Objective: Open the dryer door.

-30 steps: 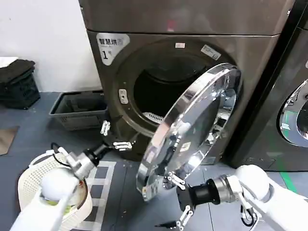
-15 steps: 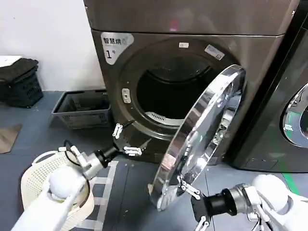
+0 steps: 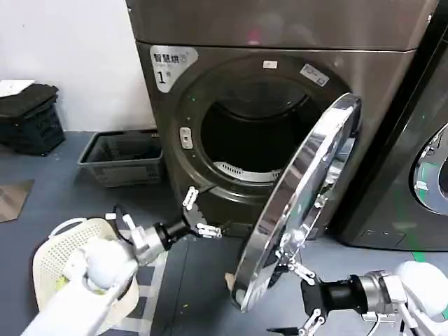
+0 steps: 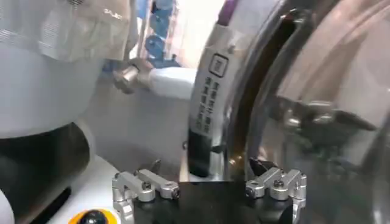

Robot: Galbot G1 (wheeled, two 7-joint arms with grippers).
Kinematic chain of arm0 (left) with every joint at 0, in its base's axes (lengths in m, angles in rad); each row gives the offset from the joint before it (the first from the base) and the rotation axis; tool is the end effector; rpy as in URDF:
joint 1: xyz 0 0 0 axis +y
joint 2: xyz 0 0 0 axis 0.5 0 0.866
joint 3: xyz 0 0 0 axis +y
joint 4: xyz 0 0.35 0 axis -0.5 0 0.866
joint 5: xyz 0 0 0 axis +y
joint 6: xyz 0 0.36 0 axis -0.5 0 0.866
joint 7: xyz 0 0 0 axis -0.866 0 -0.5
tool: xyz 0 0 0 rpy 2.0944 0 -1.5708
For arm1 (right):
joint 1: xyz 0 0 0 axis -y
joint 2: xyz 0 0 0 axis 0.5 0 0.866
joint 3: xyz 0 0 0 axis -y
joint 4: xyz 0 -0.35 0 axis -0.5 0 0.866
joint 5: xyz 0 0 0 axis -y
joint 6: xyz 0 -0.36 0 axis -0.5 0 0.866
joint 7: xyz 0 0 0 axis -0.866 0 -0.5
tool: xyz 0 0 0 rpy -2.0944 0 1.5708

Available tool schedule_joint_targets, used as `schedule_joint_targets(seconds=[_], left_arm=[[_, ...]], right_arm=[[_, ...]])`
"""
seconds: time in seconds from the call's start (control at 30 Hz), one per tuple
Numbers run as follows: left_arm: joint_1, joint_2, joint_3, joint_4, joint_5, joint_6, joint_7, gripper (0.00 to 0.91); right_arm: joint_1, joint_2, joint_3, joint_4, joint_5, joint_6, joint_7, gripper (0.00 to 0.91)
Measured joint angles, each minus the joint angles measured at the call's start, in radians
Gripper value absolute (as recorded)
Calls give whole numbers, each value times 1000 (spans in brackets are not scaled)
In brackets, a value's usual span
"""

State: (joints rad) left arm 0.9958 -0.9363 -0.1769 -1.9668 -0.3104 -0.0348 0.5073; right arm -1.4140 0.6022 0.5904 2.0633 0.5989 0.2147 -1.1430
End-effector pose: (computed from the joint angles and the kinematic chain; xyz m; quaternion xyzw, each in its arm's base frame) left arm 0.3241 0.0343 -0.2206 0.4694 0.8634 0.1547 0.1012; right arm 0.2652 -0.1602 -0.1923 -0.6861 0.7042 -0.1804 0.0298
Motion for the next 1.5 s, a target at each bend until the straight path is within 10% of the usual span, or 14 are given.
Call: schedule_joint_targets(seconds=[1.5], left_arm=[[-213,-94,353,49,28,-3,6,907]], right_arm=[[-430,120,597,-286,51,195,-1,907]])
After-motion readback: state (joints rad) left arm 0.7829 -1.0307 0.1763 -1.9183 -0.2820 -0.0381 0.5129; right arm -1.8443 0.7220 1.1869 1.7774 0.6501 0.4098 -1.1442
